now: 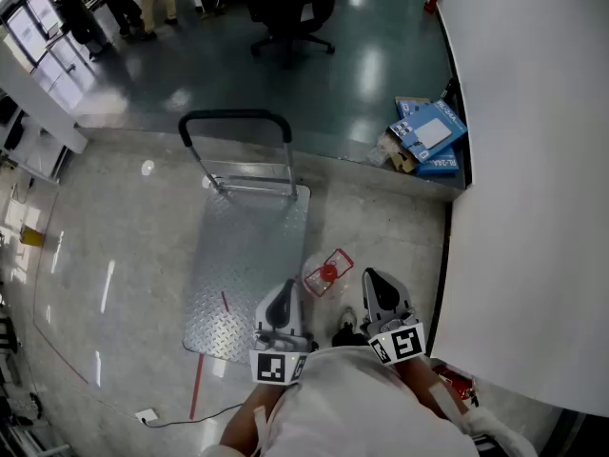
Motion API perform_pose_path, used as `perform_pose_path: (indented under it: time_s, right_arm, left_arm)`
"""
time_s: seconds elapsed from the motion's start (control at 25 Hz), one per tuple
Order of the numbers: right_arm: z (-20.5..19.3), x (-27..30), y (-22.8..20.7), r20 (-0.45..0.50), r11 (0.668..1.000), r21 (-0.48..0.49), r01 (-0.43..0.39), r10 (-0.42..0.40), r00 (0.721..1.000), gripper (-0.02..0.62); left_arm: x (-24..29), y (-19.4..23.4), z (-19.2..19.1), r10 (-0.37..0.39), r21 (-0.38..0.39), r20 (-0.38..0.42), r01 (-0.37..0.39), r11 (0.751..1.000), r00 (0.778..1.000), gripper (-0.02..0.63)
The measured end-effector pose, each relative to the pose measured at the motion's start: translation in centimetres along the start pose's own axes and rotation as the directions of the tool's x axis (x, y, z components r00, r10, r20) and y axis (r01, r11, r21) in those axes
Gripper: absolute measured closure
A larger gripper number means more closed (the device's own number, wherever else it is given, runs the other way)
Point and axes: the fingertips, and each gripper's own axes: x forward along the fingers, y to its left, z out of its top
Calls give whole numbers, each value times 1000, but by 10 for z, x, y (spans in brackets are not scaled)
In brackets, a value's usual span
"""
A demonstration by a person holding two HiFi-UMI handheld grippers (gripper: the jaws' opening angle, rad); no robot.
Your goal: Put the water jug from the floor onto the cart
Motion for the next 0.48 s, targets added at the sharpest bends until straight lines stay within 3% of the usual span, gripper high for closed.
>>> perform_pose_path:
  time_s: [0.48]
  right_arm:
    - [-1, -3, 4, 9, 1000, 3, -2, 2, 1000, 584]
  left_arm:
    - [-4, 0, -2, -3, -3, 2, 3, 1000, 1000, 603]
